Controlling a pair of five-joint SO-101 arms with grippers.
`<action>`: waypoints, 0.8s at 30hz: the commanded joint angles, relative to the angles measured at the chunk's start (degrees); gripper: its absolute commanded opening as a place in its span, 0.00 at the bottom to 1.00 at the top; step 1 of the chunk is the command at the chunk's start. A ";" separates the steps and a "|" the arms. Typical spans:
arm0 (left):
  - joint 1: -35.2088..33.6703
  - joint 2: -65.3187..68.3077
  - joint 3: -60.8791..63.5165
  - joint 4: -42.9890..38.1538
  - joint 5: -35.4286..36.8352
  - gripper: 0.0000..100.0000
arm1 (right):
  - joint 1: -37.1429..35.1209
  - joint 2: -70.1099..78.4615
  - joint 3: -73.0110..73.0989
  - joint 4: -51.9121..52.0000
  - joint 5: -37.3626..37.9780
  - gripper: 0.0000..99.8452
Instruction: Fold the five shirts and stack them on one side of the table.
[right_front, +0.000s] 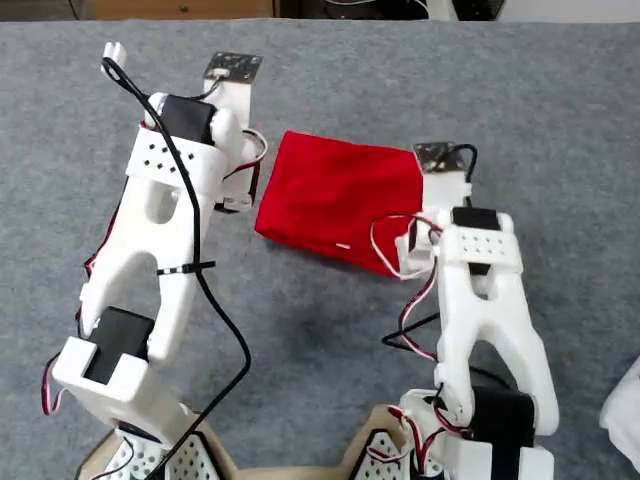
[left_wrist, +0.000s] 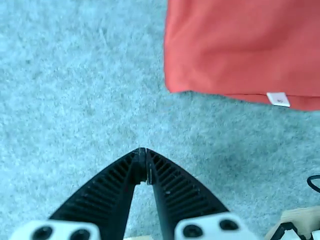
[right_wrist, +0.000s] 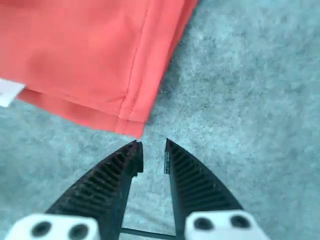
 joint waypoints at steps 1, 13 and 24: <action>-0.09 -3.21 0.53 0.35 -0.26 0.02 | -1.63 -2.95 0.04 -0.88 -12.48 0.12; 0.00 -3.38 0.62 0.35 -0.18 0.02 | -9.54 -2.51 -3.91 -0.79 -46.33 0.33; -0.35 -3.38 0.62 0.35 -0.53 0.02 | -11.65 -2.42 1.45 -18.90 -68.75 0.33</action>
